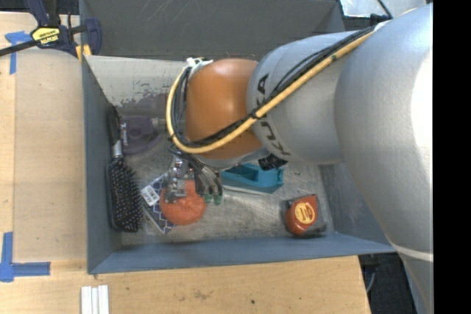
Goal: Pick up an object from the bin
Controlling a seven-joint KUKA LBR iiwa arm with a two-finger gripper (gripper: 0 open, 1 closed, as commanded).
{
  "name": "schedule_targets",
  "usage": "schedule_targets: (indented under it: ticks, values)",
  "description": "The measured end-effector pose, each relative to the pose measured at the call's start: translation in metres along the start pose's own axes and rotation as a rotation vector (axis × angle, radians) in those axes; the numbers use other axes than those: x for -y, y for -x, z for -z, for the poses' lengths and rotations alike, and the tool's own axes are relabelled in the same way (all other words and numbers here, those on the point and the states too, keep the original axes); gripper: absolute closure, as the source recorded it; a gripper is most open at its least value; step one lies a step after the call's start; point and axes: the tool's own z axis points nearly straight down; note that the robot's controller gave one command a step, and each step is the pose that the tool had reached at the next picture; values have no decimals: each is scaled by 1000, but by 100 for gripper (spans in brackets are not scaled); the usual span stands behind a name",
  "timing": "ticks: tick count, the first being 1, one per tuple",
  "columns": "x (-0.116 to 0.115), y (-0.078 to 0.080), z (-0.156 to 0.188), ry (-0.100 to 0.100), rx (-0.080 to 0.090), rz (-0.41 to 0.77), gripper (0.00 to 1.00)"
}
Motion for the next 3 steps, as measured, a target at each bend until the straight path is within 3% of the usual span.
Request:
schedule_targets:
  ticks: [1, 2, 3]
  values:
    - [0, 1, 13, 1, 3, -1, 100]
    - [-5, -2, 16, 1, 10, 156, 100]
    - [-6, 1, 26, -1, 0, 243, 100]
